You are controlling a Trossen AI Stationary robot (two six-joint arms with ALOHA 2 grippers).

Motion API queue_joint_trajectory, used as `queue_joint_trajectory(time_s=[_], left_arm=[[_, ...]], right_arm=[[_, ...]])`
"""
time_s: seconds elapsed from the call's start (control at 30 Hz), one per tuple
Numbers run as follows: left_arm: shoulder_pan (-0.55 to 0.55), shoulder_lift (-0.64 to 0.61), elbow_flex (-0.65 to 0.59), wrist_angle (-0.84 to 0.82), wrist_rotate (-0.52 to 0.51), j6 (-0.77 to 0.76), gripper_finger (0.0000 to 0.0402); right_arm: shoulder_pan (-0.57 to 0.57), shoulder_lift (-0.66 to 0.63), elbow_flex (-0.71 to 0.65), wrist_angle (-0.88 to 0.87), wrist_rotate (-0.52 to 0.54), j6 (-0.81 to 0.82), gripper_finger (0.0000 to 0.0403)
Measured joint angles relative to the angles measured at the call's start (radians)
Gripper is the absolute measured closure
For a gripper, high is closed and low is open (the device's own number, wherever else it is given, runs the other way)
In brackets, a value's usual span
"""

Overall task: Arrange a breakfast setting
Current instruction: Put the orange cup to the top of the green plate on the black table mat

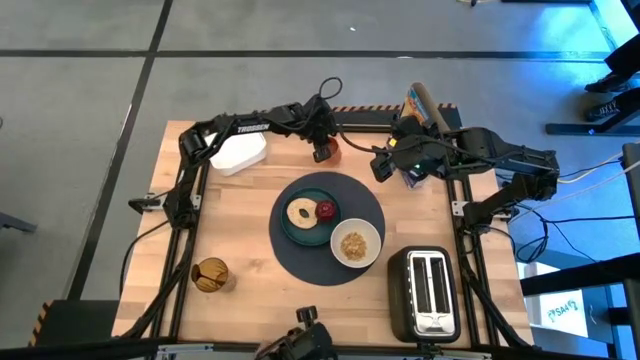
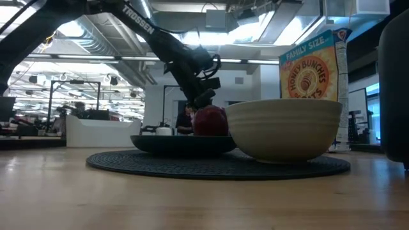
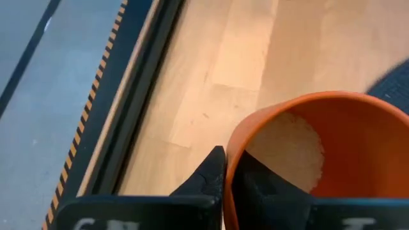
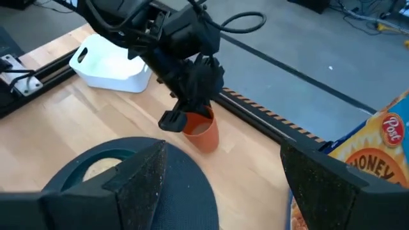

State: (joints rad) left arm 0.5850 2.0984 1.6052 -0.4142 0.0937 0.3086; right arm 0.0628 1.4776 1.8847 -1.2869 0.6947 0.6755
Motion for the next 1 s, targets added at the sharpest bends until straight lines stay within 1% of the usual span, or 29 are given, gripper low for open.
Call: queue_joint_trajectory(time_s=[0.2, 0.27, 0.37, 0.5, 0.63, 0.83, 1.0], left_arm=[[-0.064, -0.061, -0.001, -0.009, 0.003, 0.017, 0.0396], [-0.104, -0.072, 0.0, -0.014, 0.011, 0.019, 0.0396], [-0.173, -0.07, -0.001, -0.02, 0.006, 0.061, 0.0396], [-0.263, -0.07, -0.001, -0.023, -0.041, 0.134, 0.0396], [-0.324, -0.067, -0.001, -0.031, -0.094, 0.199, 0.0397], [-0.351, -0.067, -0.001, -0.058, -0.109, 0.224, 0.0396], [-0.319, -0.067, -0.001, -0.046, -0.155, 0.221, 0.0387]], right_arm=[[0.002, 0.0, 0.0, 0.0, -0.006, 0.025, 0.011], [0.002, 0.0, 0.0, 0.001, -0.006, 0.025, 0.011], [0.002, 0.0, 0.0, 0.006, -0.005, 0.027, 0.011], [0.002, 0.0, 0.0, 0.012, 0.0, 0.036, 0.011], [0.002, 0.0, 0.0, 0.012, 0.0, 0.058, 0.011], [0.002, 0.0, 0.0, 0.039, -0.006, 0.061, 0.011], [0.002, 0.001, 0.0, 0.085, -0.006, 0.061, 0.011]])
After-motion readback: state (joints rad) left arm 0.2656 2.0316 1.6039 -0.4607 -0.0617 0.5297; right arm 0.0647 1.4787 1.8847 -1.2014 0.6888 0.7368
